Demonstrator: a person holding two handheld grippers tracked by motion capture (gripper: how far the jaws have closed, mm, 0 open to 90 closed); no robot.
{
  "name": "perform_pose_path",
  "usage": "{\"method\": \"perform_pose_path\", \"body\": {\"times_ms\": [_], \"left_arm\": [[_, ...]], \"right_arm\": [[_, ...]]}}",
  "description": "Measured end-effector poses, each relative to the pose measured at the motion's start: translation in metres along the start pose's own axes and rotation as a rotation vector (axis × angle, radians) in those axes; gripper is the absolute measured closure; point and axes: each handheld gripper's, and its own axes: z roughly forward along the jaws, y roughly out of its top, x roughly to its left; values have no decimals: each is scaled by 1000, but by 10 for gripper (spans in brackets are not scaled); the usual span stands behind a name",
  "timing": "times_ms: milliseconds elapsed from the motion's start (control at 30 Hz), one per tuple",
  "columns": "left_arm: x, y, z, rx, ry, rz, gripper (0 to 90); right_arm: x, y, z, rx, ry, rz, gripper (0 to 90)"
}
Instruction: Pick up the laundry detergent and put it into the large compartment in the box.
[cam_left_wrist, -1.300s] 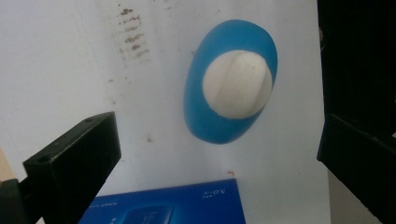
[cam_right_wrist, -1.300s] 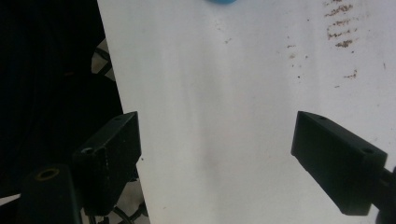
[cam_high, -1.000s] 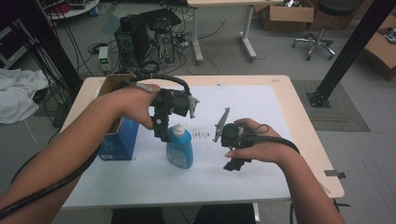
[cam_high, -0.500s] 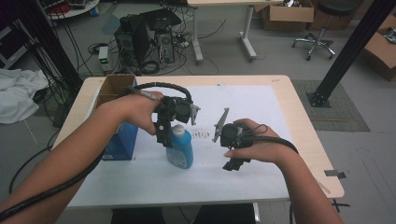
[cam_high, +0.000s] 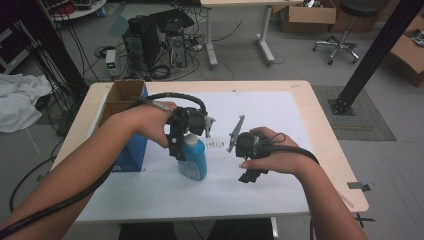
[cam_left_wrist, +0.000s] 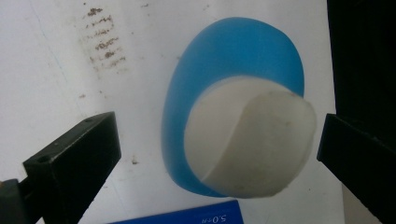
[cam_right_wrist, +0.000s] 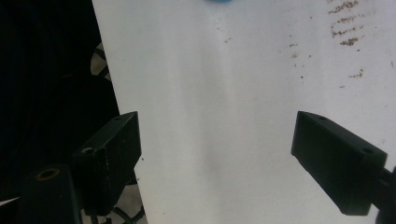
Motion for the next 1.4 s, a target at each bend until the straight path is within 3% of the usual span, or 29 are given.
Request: {"method": "perform_pose_path", "body": {"times_ms": [900,1400], "left_arm": [[-3,4,18,25,34,34,10],[-3,5,22,32,34,62,117]], "right_arm": [[0,-4,2,-11,-2,8,159],[0,-6,1,-16,-9,16,159]]}}
